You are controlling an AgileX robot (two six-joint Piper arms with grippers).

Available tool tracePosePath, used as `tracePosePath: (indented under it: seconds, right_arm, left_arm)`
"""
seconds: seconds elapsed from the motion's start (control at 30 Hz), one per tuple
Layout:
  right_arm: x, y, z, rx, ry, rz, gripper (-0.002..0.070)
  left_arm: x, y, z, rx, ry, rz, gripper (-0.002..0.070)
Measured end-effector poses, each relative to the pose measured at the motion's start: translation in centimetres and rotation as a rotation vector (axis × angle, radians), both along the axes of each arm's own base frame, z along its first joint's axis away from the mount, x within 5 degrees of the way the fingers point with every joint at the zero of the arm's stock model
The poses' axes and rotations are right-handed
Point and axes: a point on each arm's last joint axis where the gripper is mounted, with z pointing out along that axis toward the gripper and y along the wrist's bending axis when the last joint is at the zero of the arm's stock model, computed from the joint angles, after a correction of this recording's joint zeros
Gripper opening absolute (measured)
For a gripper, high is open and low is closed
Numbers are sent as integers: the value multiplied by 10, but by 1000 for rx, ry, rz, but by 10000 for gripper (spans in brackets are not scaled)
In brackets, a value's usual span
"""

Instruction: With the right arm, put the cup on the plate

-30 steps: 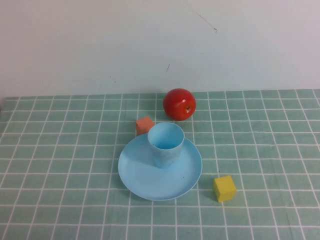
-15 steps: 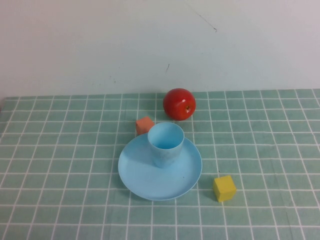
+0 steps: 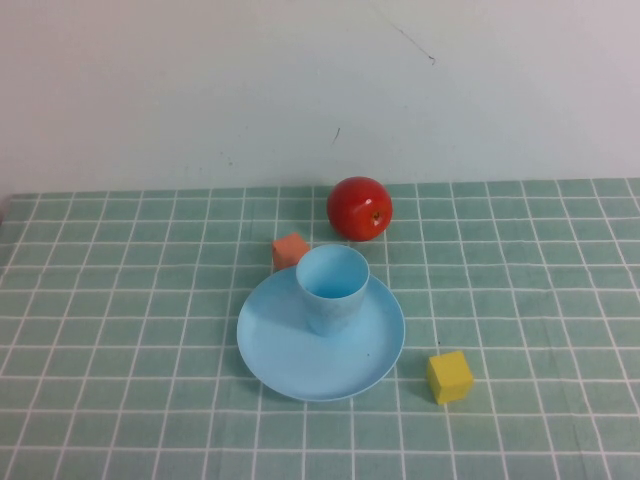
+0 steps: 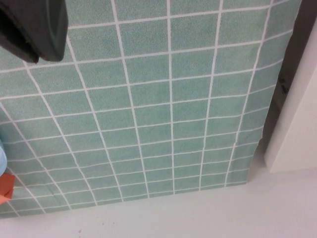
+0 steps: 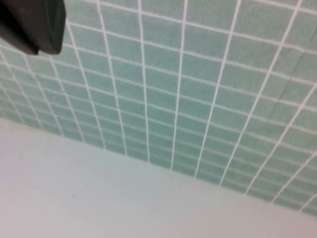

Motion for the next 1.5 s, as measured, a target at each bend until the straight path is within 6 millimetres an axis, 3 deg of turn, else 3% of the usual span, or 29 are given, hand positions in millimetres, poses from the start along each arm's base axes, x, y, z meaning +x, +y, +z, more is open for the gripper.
tracePosePath:
  seconds: [0.2,0.8,1.5]
  right_arm:
    - [2,0,-27,-2,73,2,3]
    - [2,3,-28,150,70,-28,3]
    - [2,3,-28,185,66,-43,3]
  left_arm:
    - [0,0,0,0,0,0,-3]
    - [0,0,0,0,0,0,-3]
    - [0,0,0,0,0,0,-3]
